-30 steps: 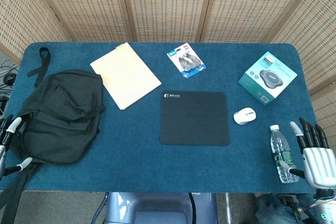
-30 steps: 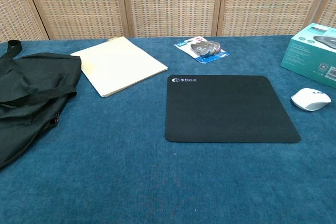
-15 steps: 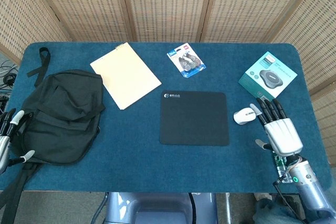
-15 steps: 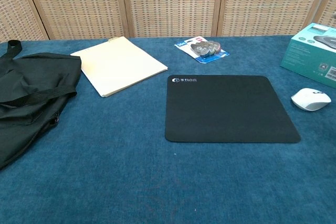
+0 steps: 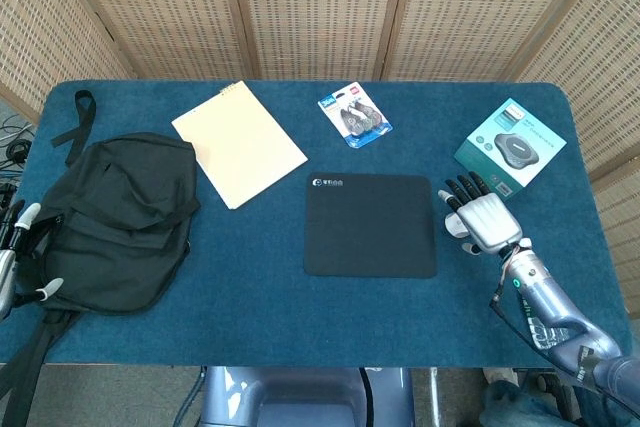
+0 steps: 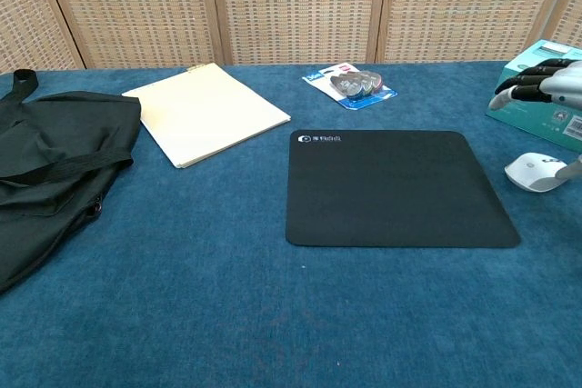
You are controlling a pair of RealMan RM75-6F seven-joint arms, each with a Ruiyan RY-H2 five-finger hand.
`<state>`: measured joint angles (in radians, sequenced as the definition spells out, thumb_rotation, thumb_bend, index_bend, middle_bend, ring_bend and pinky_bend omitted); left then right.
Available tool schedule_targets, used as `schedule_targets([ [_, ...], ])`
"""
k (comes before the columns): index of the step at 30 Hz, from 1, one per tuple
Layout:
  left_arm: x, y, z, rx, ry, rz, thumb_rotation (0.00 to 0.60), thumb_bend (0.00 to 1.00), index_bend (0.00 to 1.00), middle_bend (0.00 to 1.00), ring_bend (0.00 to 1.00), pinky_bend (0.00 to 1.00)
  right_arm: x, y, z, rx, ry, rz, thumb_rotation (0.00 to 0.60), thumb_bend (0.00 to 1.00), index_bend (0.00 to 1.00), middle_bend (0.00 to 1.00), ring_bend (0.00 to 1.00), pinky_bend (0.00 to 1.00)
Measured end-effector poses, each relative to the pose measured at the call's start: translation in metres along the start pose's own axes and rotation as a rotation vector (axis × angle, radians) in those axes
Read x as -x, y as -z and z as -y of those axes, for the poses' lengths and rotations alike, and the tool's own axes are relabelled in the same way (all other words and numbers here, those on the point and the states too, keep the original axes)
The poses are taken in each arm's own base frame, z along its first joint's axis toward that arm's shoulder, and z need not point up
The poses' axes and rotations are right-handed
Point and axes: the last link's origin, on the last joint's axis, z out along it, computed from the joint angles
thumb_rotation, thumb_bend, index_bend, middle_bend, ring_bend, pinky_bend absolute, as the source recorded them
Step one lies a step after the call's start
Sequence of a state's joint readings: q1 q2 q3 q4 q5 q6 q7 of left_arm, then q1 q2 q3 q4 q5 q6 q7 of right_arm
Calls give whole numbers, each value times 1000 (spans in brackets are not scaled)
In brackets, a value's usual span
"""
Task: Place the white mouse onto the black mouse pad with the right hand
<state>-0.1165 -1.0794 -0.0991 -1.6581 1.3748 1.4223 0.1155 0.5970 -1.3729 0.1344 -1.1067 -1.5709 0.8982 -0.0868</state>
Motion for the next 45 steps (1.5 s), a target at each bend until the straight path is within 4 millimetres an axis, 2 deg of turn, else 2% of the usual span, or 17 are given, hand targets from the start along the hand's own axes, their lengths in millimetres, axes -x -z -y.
schedule_targets([
  [7, 3, -5, 2, -16, -2, 13, 600, 0, 0, 0, 0, 0, 19, -29, -6, -30, 60, 56, 600, 0, 179, 107, 0, 17],
  [12, 4, -7, 3, -22, -5, 16, 600, 0, 0, 0, 0, 0, 29, -41, -8, -38, 73, 88, 600, 0, 182, 108, 0, 20],
  [20, 7, -10, 3, -33, -13, 24, 600, 0, 0, 0, 0, 0, 37, -44, -9, -70, 74, 117, 600, 0, 182, 108, 0, 46],
  [26, 9, -12, 2, -37, -19, 33, 600, 0, 0, 0, 0, 0, 37, -43, -21, -65, 132, 127, 600, 26, 195, 132, 1, 74],
  [29, 10, -13, 2, -39, -24, 32, 600, 0, 0, 0, 0, 0, 37, -44, -28, -52, 154, 129, 600, 111, 238, 192, 49, 125],
  [31, 11, -13, 2, -41, -28, 34, 600, 0, 0, 0, 0, 0, 38, -44, -30, -53, 160, 131, 600, 214, 278, 239, 107, 173],
  [35, 13, -13, 1, -40, -35, 39, 600, 0, 0, 0, 0, 0, 42, -44, -28, -74, 163, 145, 600, 406, 350, 310, 174, 205],
  [37, 14, -14, 0, -39, -38, 41, 600, 0, 0, 0, 0, 0, 42, -44, -26, -87, 150, 142, 600, 499, 422, 376, 230, 232],
  [40, 15, -14, -1, -40, -41, 42, 600, 0, 0, 0, 0, 0, 41, -44, -21, -110, 126, 121, 600, 562, 514, 457, 288, 250],
  [42, 16, -14, 0, -42, -43, 44, 600, 0, 0, 0, 0, 0, 40, -44, -20, -124, 118, 105, 600, 569, 549, 490, 304, 255],
  [45, 16, -15, 0, -44, -43, 46, 600, 0, 0, 0, 0, 0, 38, -44, -19, -137, 122, 79, 600, 580, 561, 502, 312, 264],
])
